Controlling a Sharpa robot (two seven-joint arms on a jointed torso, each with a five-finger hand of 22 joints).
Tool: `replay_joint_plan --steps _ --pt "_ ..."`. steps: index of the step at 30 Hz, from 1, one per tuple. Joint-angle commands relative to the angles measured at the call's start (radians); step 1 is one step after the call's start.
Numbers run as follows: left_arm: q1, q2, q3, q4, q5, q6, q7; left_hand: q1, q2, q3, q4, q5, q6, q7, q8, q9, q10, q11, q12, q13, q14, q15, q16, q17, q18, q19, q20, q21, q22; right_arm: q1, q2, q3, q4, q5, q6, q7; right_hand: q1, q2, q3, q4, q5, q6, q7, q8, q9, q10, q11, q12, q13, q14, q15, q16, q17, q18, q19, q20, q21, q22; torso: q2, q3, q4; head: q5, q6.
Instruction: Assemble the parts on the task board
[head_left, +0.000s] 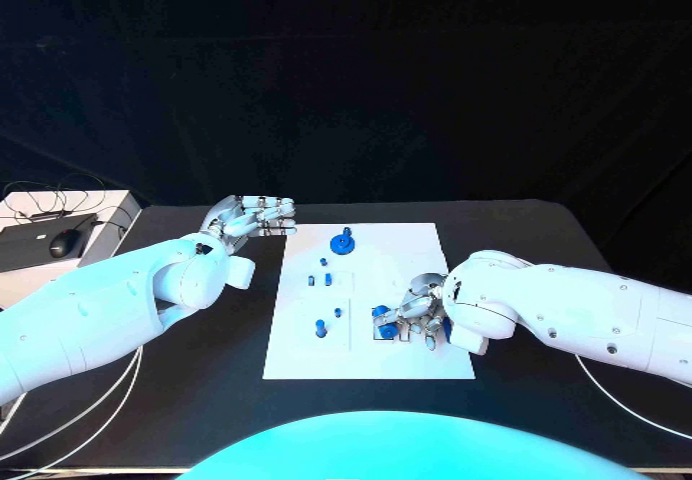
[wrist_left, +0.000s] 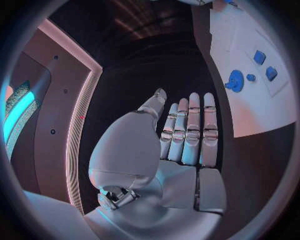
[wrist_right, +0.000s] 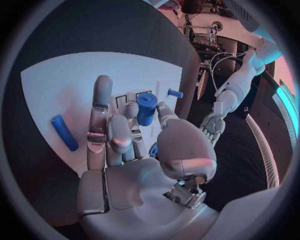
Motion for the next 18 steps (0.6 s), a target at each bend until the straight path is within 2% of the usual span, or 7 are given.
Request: replay_joint_plan --steps 1,3,7,13,18 --pt "0.0 0.0 0.0 0.002 0.003 0.016 0.006 -0.001 0.011 0.003 0.002 -0.001 -0.001 0.001 0.002 0.0 -0.005 -0.003 -0.002 0.0 -0.002 0.0 -0.001 0.002 -0.008 0.007 0.001 0.003 -0.001 -0.003 -0.001 -0.002 0.002 -0.009 -0.012 -0.005 -0.008 -0.015 0.007 0.024 -0.043 -0.005 0.002 -0.006 0.0 -0.005 0.001 -0.002 -0.001 0.003 0.002 -0.006 0.001 0.007 0.021 0.0 -0.006 0.001 0.0 0.0001 -0.0002 -0.001 0.0" --pt "0.0 0.0 0.0 0.002 0.003 0.016 0.006 -0.001 0.011 0.003 0.002 -0.001 -0.001 0.001 0.002 0.0 -0.005 -0.003 -0.002 0.0 -0.002 0.0 -0.001 0.002 -0.008 0.007 0.001 0.003 -0.001 -0.003 -0.001 -0.002 0.004 -0.009 -0.015 -0.004 -0.009 -0.034 0.029 0.055 -0.069 -0.005 0.001 -0.006 0.001 -0.004 0.002 0.0 -0.001 0.003 0.001 -0.005 0.002 0.007 0.022 0.0 -0.006 0.003 0.0 0.0001 -0.0002 -0.001 0.0" --pt "0.0 0.0 0.0 0.002 0.003 0.015 0.006 -0.001 0.011 0.003 0.002 -0.001 -0.001 0.001 0.002 0.0 -0.005 -0.003 -0.002 0.0 -0.002 0.0 -0.001 0.002 -0.008 0.007 0.001 0.003 -0.001 -0.004 -0.003 -0.002 0.006 -0.01 -0.017 -0.003 -0.016 -0.056 0.045 0.091 -0.093 -0.004 0.003 -0.005 0.001 -0.003 0.0 0.0 -0.001 0.003 0.002 -0.004 0.004 0.007 0.022 0.0 -0.007 0.005 0.001 0.0001 0.0 -0.001 0.0" --pt "0.0 -0.001 0.0 0.002 0.003 0.015 0.006 -0.001 0.011 0.003 0.002 -0.001 -0.001 0.001 0.002 0.0 -0.005 -0.003 -0.002 0.0 -0.002 0.0 -0.001 0.002 -0.008 0.007 0.001 0.003 -0.001 -0.004 -0.011 -0.002 0.019 -0.005 -0.017 -0.001 -0.013 -0.068 0.05 0.108 -0.097 -0.003 0.002 -0.005 0.002 -0.003 0.0 -0.001 -0.002 0.003 0.002 -0.005 0.003 0.007 0.021 0.0 -0.008 0.006 0.001 0.0005 0.0001 -0.001 0.0" --pt "0.0 -0.001 0.0 0.002 0.003 0.015 0.006 -0.001 0.011 0.003 0.002 -0.001 -0.001 0.001 0.002 0.0 -0.005 -0.003 -0.002 0.0 -0.002 0.0 -0.001 0.002 -0.008 0.007 0.001 0.003 -0.001 -0.005 -0.026 -0.001 0.038 -0.011 -0.028 0.003 -0.009 -0.065 0.052 0.107 -0.097 -0.002 0.001 -0.004 0.002 -0.001 -0.001 0.002 -0.001 0.004 0.001 -0.004 0.004 0.007 0.022 0.0 -0.007 0.007 0.0 0.0007 -0.0001 0.0 0.0"
